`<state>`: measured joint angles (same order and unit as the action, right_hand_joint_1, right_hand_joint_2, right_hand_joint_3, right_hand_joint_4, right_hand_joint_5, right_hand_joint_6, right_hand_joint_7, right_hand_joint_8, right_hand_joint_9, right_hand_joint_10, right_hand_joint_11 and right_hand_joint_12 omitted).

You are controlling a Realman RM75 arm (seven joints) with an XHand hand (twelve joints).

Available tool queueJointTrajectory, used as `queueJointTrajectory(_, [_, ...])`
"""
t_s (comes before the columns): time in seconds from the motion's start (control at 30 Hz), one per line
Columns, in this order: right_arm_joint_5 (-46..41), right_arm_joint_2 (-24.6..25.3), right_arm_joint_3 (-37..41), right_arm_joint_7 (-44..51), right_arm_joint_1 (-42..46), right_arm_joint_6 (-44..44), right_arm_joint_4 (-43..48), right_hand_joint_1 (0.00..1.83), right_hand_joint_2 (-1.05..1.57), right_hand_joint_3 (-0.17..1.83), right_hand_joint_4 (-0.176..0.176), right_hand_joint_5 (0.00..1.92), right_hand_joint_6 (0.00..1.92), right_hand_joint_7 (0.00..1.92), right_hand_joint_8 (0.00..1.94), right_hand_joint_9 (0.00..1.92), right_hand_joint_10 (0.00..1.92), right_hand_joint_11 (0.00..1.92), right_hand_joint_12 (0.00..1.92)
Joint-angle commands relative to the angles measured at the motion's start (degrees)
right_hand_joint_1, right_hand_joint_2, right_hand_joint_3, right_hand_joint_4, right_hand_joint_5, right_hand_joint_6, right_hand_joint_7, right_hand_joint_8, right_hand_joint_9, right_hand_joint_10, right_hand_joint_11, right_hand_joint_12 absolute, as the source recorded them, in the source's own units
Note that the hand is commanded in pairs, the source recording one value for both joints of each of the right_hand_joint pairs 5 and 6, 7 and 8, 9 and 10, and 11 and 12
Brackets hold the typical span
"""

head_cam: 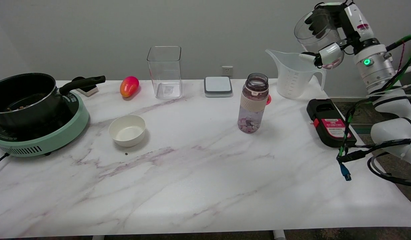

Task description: Pour the contents of the measuring cup into the bottle.

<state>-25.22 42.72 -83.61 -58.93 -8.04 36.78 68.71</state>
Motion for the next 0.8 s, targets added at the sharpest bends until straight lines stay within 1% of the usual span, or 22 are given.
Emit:
queueJointTrajectory(0.03, [12.30, -2.96, -3.61, 2.34, -3.51, -7.87, 3.80, 1.49, 0.15, 1.44, 0.000, 1.05, 1.05, 1.38, 1.38, 1.34, 1.34, 1.11, 1.11])
queueJointTrajectory(0.1, [12.52, -2.96, -4.53, 2.34, -3.57, -8.10, 3.85, 1.48, 0.26, 1.37, 0.000, 1.11, 1.11, 1.41, 1.41, 1.36, 1.36, 1.13, 1.13])
queueJointTrajectory(0.2, [15.58, -2.96, -5.88, 3.48, -4.18, -8.98, 4.49, 1.47, 0.31, 1.33, 0.000, 1.14, 1.14, 1.42, 1.42, 1.38, 1.38, 1.15, 1.15])
queueJointTrajectory(0.33, [20.61, -2.96, -5.64, 6.47, -3.41, -9.63, 6.98, 1.47, 0.33, 1.32, 0.000, 1.13, 1.13, 1.42, 1.42, 1.38, 1.38, 1.15, 1.15])
queueJointTrajectory(0.57, [21.42, -2.88, -5.99, 10.95, -2.04, -9.30, 8.68, 1.48, 0.37, 1.28, 0.000, 1.15, 1.15, 1.43, 1.43, 1.38, 1.38, 1.16, 1.16])
queueJointTrajectory(0.8, [26.42, -2.88, -6.07, 11.47, -1.40, -9.41, 10.07, 1.48, 0.38, 1.28, 0.000, 1.16, 1.16, 1.43, 1.43, 1.39, 1.39, 1.15, 1.15])
